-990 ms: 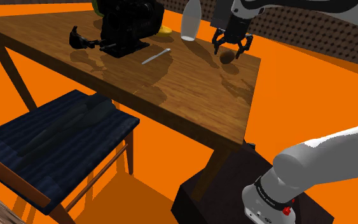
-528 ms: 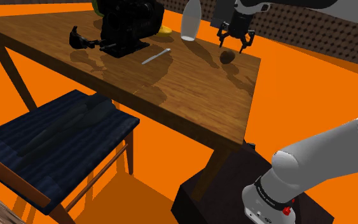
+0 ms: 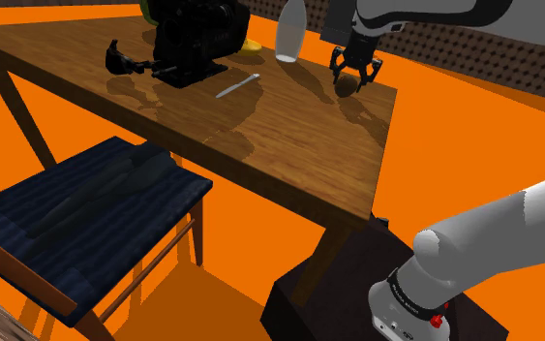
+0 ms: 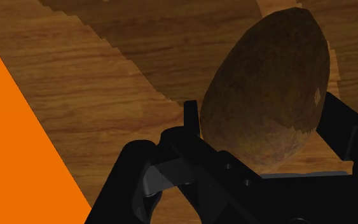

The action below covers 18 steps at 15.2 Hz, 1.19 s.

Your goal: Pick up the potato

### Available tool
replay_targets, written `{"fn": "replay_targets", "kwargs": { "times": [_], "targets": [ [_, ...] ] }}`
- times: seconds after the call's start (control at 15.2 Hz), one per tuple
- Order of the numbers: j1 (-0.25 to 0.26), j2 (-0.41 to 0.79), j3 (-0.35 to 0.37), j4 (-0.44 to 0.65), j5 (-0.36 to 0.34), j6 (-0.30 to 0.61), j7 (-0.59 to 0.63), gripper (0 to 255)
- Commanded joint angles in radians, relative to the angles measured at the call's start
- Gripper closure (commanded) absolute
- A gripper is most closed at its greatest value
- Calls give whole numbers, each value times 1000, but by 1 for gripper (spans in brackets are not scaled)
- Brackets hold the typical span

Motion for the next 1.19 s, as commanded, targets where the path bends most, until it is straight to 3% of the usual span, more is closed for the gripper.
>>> {"fn": "replay_targets", "kwargs": {
  "times": [0.0,0.53,1.12],
  "targets": [
    [0,-2,0,-5,0,3,1,255],
    [0,0,0,-2,0,2,0,255],
    [-1,22,2,141,1,-118,-15,255]
  ]
}}
